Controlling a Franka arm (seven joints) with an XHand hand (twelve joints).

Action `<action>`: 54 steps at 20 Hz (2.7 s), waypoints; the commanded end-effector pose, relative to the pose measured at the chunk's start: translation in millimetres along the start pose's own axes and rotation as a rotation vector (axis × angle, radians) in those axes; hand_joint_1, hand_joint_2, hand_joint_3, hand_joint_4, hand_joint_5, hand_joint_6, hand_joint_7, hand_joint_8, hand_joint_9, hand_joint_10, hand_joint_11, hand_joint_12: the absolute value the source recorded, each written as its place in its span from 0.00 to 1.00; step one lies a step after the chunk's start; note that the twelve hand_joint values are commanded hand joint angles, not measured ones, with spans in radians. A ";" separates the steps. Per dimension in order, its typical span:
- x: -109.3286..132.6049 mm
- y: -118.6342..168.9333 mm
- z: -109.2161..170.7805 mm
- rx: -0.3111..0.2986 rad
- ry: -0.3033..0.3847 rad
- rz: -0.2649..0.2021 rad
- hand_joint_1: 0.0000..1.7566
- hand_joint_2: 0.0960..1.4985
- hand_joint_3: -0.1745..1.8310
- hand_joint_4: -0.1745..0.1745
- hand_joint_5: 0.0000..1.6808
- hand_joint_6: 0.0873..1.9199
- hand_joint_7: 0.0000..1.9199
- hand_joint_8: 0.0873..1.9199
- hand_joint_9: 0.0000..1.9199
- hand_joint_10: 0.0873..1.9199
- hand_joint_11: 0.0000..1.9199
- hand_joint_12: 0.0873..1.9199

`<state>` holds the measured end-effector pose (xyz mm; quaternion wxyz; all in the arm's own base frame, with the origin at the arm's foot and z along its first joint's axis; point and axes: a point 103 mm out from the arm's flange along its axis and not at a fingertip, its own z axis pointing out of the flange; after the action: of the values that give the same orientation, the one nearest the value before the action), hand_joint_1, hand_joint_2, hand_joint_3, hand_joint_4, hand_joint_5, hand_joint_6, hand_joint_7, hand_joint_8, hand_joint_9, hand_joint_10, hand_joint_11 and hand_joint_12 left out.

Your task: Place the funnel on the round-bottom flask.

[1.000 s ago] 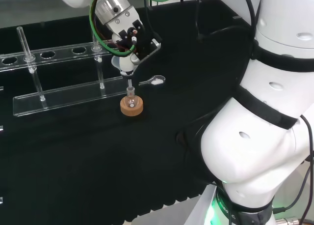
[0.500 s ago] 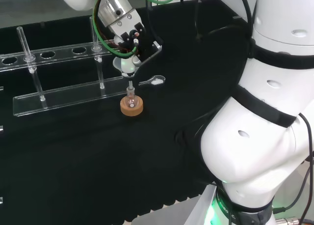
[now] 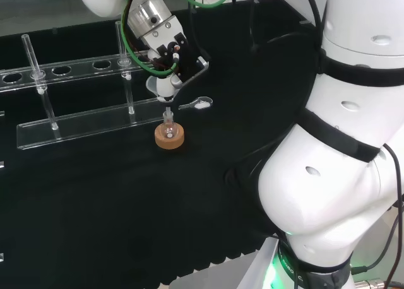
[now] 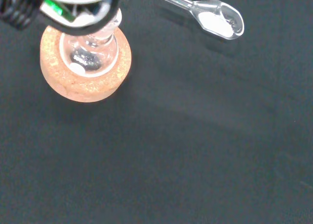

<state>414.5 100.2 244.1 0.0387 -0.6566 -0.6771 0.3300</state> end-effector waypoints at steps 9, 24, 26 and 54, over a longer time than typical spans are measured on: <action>5.9 14.6 12.6 0.017 0.000 -0.010 0.51 0.51 0.45 0.48 0.38 0.42 0.31 0.34 0.49 0.21 0.29 0.64; 8.9 21.4 18.0 0.032 -0.003 -0.013 0.51 0.51 0.44 0.47 0.38 0.42 0.30 0.34 0.48 0.21 0.29 0.64; 7.9 20.7 18.6 0.033 0.005 -0.015 0.51 0.50 0.44 0.45 0.37 0.41 0.30 0.34 0.47 0.22 0.29 0.64; 7.2 15.8 23.5 0.047 0.023 -0.043 0.46 0.39 0.43 0.36 0.19 0.04 0.10 0.37 0.29 0.31 0.18 0.69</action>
<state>416.6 95.4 215.0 0.0700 -0.6442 -0.6833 0.3365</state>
